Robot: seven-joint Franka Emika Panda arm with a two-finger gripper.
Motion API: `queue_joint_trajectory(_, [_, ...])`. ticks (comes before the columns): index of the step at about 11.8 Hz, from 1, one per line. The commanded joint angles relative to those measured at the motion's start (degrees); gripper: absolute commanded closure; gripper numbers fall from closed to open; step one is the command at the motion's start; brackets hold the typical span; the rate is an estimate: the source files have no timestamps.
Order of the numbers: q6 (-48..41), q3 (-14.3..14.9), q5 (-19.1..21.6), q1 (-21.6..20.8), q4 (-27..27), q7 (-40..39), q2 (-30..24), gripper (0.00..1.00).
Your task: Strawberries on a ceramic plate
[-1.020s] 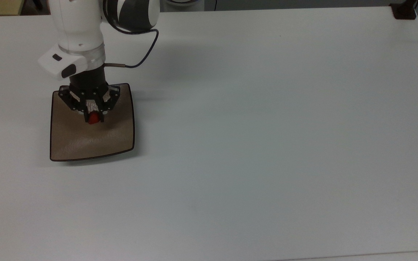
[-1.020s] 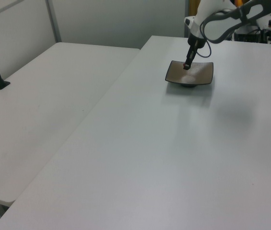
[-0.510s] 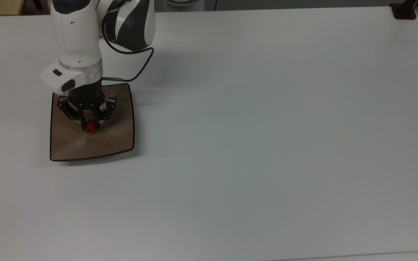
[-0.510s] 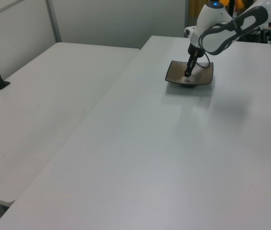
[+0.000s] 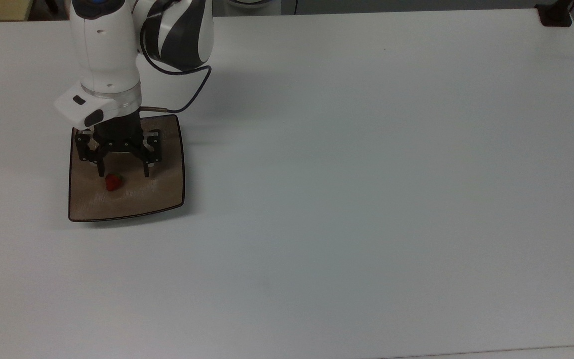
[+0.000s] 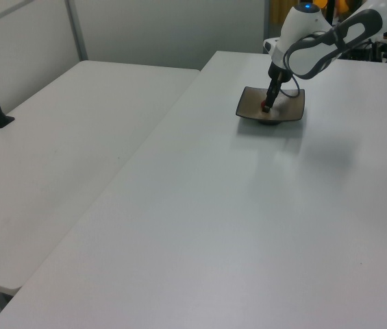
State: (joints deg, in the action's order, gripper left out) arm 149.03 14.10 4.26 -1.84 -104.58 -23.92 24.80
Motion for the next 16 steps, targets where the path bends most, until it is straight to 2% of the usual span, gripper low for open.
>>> queue_joint_trajectory(1, [-3.98, 0.32, -0.30, -0.27, -0.45, -0.25, -3.61, 0.00])
queue_joint_trajectory(3, [-10.30, 0.32, -0.30, -0.18, 0.34, -0.34, -7.12, 0.00])
queue_joint_trajectory(6, [-28.03, 0.32, -0.22, -0.53, 5.08, 0.01, -13.61, 0.00])
queue_joint_trajectory(9, [-40.09, 0.23, 0.66, -0.79, 6.49, 0.53, -21.00, 0.00])
queue_joint_trajectory(11, [-48.44, 0.23, 2.07, -1.14, 9.46, 6.13, -23.30, 0.00])
queue_joint_trajectory(13, [-54.17, -0.03, 2.07, -2.80, 12.29, 11.49, -25.40, 0.00])
queue_joint_trajectory(15, [-55.77, -0.65, 2.16, -4.57, 12.30, 15.02, -27.87, 0.00])
queue_joint_trajectory(16, [-55.78, -2.56, 2.16, -5.27, 12.38, 16.78, -27.88, 0.00])
